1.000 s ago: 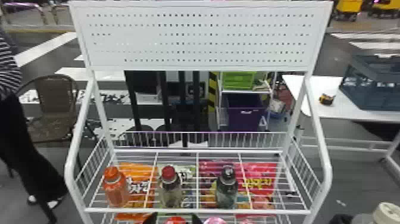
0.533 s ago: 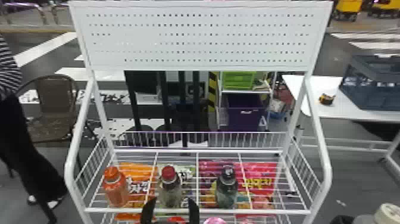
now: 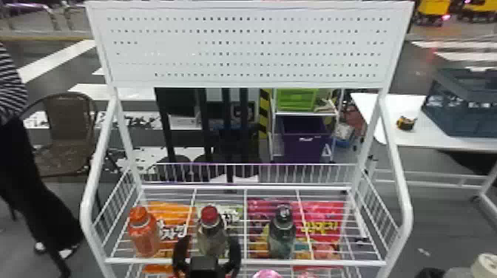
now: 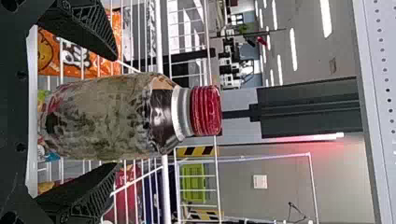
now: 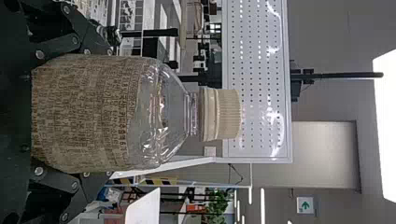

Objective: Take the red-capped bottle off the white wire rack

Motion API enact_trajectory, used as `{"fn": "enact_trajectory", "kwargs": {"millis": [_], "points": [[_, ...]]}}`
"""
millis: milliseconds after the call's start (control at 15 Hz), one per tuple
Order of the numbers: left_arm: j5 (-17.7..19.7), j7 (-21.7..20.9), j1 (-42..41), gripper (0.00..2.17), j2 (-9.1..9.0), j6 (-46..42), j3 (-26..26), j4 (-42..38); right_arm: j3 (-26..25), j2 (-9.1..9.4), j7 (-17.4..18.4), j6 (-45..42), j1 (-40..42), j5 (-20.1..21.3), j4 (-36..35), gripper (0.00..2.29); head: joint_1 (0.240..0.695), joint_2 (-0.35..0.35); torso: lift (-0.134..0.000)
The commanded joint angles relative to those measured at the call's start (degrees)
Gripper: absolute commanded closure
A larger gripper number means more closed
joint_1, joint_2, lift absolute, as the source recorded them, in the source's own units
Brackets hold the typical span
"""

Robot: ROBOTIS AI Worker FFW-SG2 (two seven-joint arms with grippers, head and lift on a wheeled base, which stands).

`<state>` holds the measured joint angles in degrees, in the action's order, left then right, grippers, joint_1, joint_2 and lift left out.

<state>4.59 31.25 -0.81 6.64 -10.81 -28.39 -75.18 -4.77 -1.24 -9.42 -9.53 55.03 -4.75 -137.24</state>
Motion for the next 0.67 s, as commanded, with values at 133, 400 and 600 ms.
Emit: {"fn": "enact_trajectory", "kwargs": {"millis": [133,400,600], "points": [[0.6,-0.58,2.48,0.13,-0.31,-2.76,1.32,2.85,-0.15,0.01,0.02,0.0,0.08,0.0,-0.05,0.84,0.499,0.0,0.0],[1.21,-2.42,2.83,1.57,0.04,-1.88,1.67,1.0,-0.33,0.01,0.02,0.0,0.25,0.0,-0.13,0.84,0.499,0.0,0.0],[1.65,-2.95,-1.04,2.14,1.18,2.69,1.5,-7.17,-0.33,0.01,0.02,0.18,-0.01,0.0,0.13,0.84,0.499,0.0,0.0]]}}
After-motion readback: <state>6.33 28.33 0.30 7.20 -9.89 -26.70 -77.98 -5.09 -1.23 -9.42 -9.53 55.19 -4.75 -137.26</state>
